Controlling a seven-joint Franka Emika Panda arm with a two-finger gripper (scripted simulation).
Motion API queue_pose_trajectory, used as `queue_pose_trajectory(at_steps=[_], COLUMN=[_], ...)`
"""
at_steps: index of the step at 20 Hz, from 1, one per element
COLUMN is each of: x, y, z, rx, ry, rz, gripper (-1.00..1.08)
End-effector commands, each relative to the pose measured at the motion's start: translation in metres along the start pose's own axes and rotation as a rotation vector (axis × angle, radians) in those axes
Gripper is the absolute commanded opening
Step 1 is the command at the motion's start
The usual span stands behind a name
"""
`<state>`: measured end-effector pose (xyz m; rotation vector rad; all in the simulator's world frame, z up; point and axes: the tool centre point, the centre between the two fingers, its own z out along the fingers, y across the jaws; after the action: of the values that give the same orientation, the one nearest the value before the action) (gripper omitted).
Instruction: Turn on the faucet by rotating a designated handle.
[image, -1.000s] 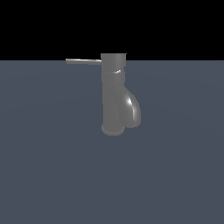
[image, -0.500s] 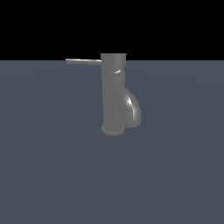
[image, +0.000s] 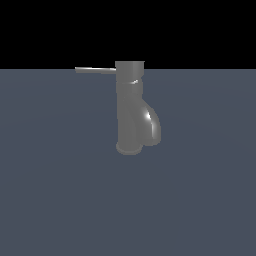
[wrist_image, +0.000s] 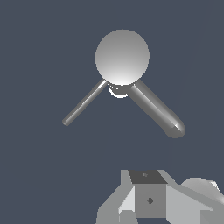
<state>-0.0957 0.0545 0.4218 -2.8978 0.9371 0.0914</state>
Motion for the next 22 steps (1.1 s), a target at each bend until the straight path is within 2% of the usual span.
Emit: queue_pose_trajectory(at_steps=[1,12,22], x=[0.007,0.035,0.056], y=[-0.011,-0.057,-0.095], z=[0.01,0.056,0.103], rx=[0.0,-0.014,-0.031], ry=[-0.003,0.006,0.048], rz=[0.063,0.335,0.576], gripper=[-1.0,-1.0,-1.0])
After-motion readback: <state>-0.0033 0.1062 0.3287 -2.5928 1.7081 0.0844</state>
